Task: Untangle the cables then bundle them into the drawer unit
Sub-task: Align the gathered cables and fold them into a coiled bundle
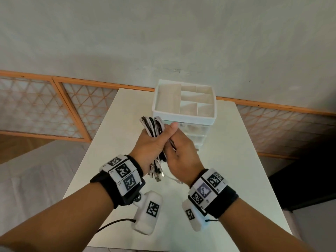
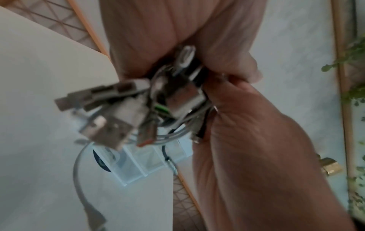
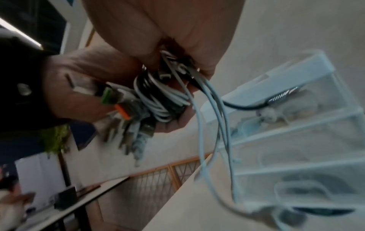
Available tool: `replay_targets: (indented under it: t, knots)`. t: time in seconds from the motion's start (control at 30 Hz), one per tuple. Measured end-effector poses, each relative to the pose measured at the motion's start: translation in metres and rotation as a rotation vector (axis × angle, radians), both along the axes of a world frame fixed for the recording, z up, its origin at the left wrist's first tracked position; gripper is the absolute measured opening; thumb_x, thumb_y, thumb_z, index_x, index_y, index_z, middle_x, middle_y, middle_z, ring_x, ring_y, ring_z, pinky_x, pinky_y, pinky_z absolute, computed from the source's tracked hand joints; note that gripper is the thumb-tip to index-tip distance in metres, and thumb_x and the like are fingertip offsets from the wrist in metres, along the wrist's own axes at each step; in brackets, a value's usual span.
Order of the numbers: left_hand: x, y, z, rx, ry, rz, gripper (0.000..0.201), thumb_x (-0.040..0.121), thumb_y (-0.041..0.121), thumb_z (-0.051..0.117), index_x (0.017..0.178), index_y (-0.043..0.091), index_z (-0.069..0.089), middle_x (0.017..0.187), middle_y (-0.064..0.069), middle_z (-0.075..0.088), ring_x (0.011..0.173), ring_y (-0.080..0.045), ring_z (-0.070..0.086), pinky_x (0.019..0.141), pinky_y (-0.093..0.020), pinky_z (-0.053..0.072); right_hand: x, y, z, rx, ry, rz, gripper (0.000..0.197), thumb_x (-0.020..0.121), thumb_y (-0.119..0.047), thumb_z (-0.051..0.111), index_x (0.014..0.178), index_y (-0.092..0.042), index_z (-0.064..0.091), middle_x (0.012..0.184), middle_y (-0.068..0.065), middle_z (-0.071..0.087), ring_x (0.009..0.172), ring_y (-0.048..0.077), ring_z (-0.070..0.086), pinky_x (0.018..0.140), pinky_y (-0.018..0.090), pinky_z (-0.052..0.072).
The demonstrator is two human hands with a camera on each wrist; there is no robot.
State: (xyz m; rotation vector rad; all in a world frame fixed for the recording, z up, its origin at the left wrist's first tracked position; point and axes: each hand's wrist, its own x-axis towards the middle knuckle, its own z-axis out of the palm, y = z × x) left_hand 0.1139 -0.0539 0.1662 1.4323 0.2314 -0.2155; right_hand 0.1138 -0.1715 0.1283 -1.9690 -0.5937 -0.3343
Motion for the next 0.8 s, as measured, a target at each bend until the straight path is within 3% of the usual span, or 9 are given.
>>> replay_targets:
  t: [0.1,0.2,0.27,0.4,0.5,0.57,0.63,0.73,0.8]
  knots:
    - [0.003,0.003,0.0,0.02,-0.02,0.089,0.052,0.075,0.048,0.08,0.105,0.007,0.069,0.093,-0.017,0.076,0.084,-0.03,0.075,0.076,-0.049,0.062,-0.002,-0.004,-0.008,-0.128,0.028,0.019,0.033,0.1,-0.022,0.045,0.13,-0.015,0.057,0.129,0.003,0.048,0.113,0.021,0.055,0.088,0.049,0.051]
    - [0.007,0.007,-0.001,0.015,-0.05,0.156,0.024,0.082,0.037,0.074,0.089,0.014,0.069,0.078,-0.004,0.075,0.076,-0.024,0.074,0.072,-0.042,0.061,-0.005,-0.013,-0.011,-0.144,0.171,0.092,0.043,0.103,-0.036,0.042,0.143,-0.024,0.049,0.144,-0.004,0.037,0.122,0.015,0.053,0.098,0.045,0.051]
    - [0.009,0.008,0.001,0.027,-0.085,0.171,0.019,0.083,0.032,0.073,0.079,0.016,0.064,0.067,0.001,0.067,0.069,-0.021,0.069,0.067,-0.037,0.058,-0.005,-0.013,-0.012,-0.18,0.158,0.08,0.046,0.104,-0.04,0.036,0.144,-0.021,0.048,0.142,-0.001,0.044,0.116,0.015,0.058,0.097,0.046,0.051]
    - [0.009,0.008,0.004,0.065,-0.17,0.161,0.023,0.081,0.028,0.078,0.077,0.015,0.06,0.068,0.0,0.063,0.066,-0.02,0.065,0.063,-0.036,0.056,-0.004,-0.01,-0.008,-0.261,0.077,0.059,0.043,0.104,-0.037,0.035,0.14,-0.018,0.049,0.122,-0.005,0.056,0.107,0.017,0.058,0.09,0.054,0.049]
    - [0.01,0.012,0.01,0.091,-0.201,0.193,0.014,0.084,0.019,0.072,0.077,0.01,0.064,0.064,-0.003,0.065,0.066,-0.028,0.068,0.065,-0.04,0.059,-0.009,-0.016,0.002,-0.157,0.161,0.117,0.052,0.101,-0.035,0.051,0.151,-0.033,0.034,0.117,-0.005,0.067,0.109,0.013,0.063,0.099,0.037,0.05]
    - [0.011,0.017,0.015,0.026,-0.219,0.188,0.011,0.087,0.01,0.066,0.076,0.014,0.066,0.063,-0.004,0.066,0.067,-0.029,0.067,0.068,-0.044,0.057,-0.006,-0.026,0.005,-0.022,0.323,0.07,0.062,0.093,-0.027,0.068,0.143,-0.041,0.034,0.093,0.001,0.072,0.091,0.018,0.07,0.09,0.032,0.055]
    - [0.011,0.023,0.018,-0.021,-0.233,0.134,0.02,0.086,0.006,0.063,0.071,0.02,0.067,0.062,-0.005,0.064,0.07,-0.031,0.064,0.07,-0.05,0.056,-0.001,-0.036,0.005,-0.008,0.416,0.032,0.045,0.091,-0.021,0.071,0.127,-0.033,0.048,0.07,0.006,0.066,0.069,0.024,0.069,0.071,0.035,0.057]
    - [0.009,0.03,0.022,-0.081,-0.288,-0.036,0.003,0.082,0.01,0.064,0.083,0.012,0.064,0.067,-0.009,0.061,0.072,-0.032,0.063,0.072,-0.051,0.054,0.006,-0.045,-0.002,-0.205,0.512,0.038,0.004,0.094,-0.024,0.068,0.093,-0.024,0.071,0.059,-0.004,0.06,0.052,0.016,0.058,0.059,0.023,0.046]
    - [0.006,0.035,0.023,0.014,-0.319,-0.219,0.011,0.082,0.012,0.066,0.087,0.004,0.062,0.069,-0.012,0.063,0.073,-0.033,0.064,0.078,-0.051,0.054,0.01,-0.047,-0.005,-0.288,0.62,0.088,0.011,0.092,-0.023,0.069,0.085,-0.026,0.077,0.057,-0.007,0.058,0.05,0.015,0.052,0.057,0.025,0.046]
